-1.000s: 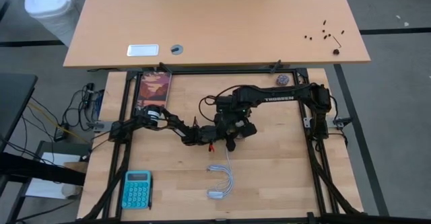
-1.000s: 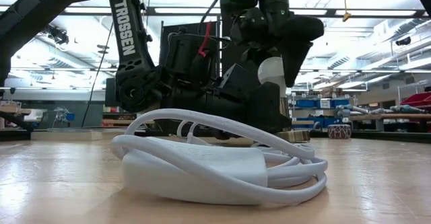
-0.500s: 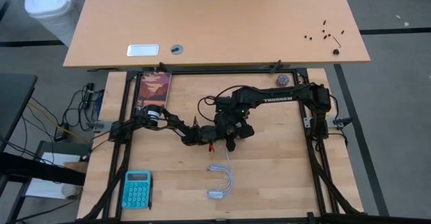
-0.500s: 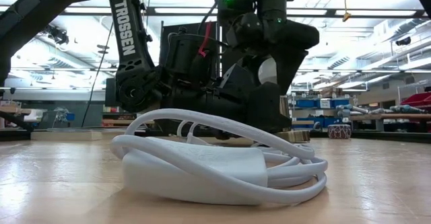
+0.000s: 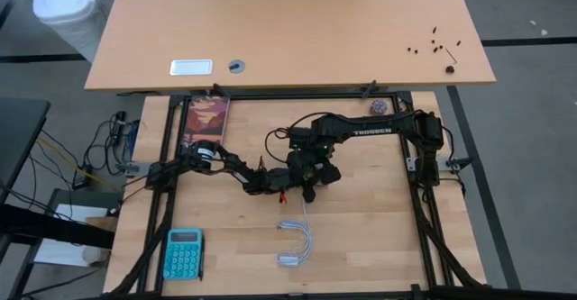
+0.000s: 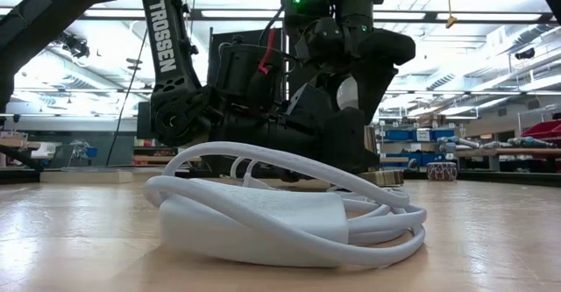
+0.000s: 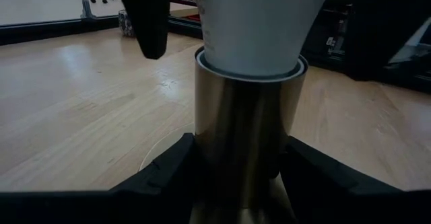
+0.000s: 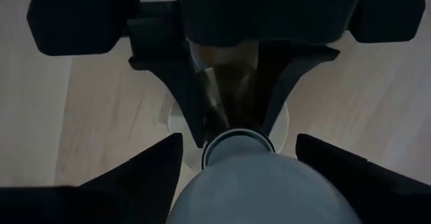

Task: Screw lightbulb
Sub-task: Insert the lightbulb into the desk lamp

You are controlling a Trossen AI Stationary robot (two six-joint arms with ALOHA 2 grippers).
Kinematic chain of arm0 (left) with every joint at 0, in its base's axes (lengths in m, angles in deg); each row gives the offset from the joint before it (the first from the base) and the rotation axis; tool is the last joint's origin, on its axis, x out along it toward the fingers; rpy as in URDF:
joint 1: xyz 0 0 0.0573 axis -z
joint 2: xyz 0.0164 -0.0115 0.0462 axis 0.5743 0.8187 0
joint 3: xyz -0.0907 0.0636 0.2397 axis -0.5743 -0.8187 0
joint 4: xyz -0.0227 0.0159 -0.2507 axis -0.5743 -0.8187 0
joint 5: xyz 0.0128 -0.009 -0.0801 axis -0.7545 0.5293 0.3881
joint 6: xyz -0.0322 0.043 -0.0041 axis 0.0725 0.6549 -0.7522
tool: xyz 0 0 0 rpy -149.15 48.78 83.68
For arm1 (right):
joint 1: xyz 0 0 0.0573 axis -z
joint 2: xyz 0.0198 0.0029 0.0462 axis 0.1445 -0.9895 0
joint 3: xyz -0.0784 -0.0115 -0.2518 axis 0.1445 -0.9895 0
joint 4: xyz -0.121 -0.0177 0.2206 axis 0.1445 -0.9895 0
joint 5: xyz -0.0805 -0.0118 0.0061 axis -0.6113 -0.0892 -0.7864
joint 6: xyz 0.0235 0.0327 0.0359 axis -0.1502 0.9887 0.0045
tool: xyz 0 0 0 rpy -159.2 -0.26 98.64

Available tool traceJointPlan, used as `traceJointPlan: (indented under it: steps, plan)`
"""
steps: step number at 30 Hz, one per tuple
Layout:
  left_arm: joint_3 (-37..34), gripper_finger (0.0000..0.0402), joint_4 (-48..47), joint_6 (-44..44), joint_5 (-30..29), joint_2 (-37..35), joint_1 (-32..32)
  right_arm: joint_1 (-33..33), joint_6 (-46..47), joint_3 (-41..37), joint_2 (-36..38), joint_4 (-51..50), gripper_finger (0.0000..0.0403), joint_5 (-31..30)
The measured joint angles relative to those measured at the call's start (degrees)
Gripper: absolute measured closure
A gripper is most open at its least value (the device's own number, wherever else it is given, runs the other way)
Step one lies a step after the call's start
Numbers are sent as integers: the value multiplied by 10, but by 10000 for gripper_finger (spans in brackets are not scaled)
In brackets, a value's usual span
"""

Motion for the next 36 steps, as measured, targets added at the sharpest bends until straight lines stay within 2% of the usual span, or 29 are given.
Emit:
traceJointPlan:
  steps: [4,10,25,29,33,36]
  plan:
    - [0,203,0,0,0,0,0,0,13,0,0,-1,110,-11]
    - [0,203,0,1,0,0,0,1,95,2,-2,-11,111,-35]
    - [0,203,4,7,0,0,-1,9,413,36,-5,-18,111,-39]
    - [0,203,4,12,0,0,-1,9,427,37,-4,-8,110,-41]
    - [0,203,3,13,0,0,-1,12,402,37,-4,-16,103,-40]
    - [0,203,4,10,0,0,-1,27,374,38,2,-9,94,-6]
